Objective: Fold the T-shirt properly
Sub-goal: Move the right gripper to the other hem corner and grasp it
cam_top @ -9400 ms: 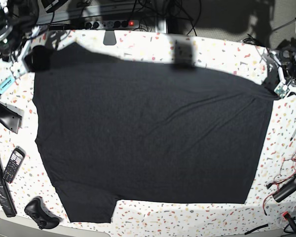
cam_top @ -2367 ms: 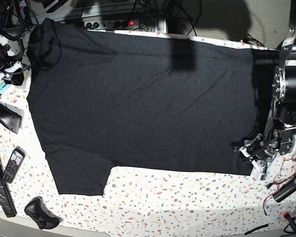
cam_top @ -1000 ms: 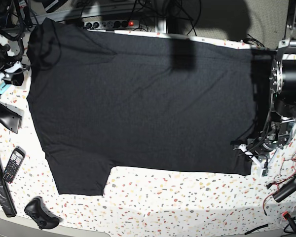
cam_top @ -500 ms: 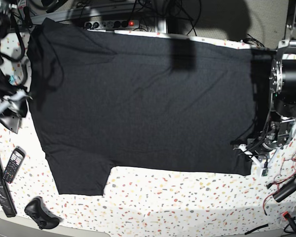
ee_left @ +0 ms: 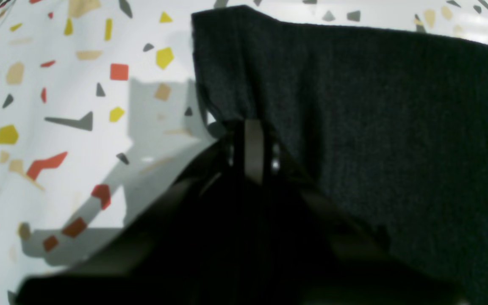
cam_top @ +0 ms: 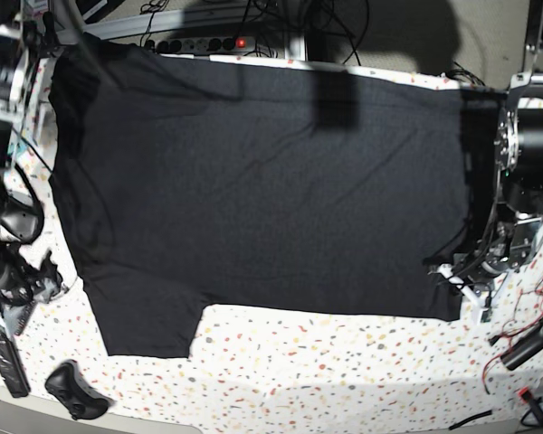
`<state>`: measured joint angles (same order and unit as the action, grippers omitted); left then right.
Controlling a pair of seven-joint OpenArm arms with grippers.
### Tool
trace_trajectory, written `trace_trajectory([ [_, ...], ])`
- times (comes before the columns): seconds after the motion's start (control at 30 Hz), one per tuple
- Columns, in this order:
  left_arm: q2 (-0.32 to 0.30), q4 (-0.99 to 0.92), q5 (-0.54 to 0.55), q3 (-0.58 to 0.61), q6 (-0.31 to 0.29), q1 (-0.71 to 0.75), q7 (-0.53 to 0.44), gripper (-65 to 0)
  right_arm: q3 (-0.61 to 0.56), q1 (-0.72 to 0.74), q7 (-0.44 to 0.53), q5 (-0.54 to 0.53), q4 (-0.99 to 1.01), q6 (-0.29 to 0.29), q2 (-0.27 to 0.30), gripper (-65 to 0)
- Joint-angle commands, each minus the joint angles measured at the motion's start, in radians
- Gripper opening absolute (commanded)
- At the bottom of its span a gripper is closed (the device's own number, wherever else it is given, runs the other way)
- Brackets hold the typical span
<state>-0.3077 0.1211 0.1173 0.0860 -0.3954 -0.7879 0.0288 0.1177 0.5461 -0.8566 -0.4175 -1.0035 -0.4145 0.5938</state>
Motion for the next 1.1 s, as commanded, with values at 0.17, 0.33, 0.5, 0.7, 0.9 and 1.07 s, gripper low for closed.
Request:
trace_trajectory([
  [0.17, -0.006, 0.004, -0.013, 0.0, 0.003, -0.018, 0.031, -65.0, -0.143, 0.276, 0.061, 0.0, 0.316, -0.005, 0.013, -33.2],
  [0.33, -0.005, 0.004, -0.012, 0.0, 0.003, -0.018, 0.03, -65.0, -0.225, 0.391, 0.132, 0.088, 0.543, -0.004, -0.005, -33.2],
  [0.5, -0.006, 0.004, -0.012, 0.0, 0.003, -0.018, 0.031, -65.0, -0.236, 0.412, 0.219, 0.174, 0.655, -0.001, -0.054, -33.4],
  [0.7, -0.006, 0.004, -0.013, 0.0, 0.003, -0.018, 0.043, -65.0, -0.236, 0.409, 0.224, 0.214, 0.708, 0.021, -0.098, -33.4],
  [0.9, -0.006, 0.004, -0.012, 0.0, 0.002, -0.016, 0.048, -65.0, -0.236, 0.397, 0.21, 0.261, 0.719, 0.05, -0.101, -33.4],
  [1.07, -0.006, 0.004, -0.012, 0.0, 0.002, -0.015, 0.049, -65.0, -0.236, 0.359, 0.21, 0.261, 0.72, 0.05, -0.101, -33.4],
])
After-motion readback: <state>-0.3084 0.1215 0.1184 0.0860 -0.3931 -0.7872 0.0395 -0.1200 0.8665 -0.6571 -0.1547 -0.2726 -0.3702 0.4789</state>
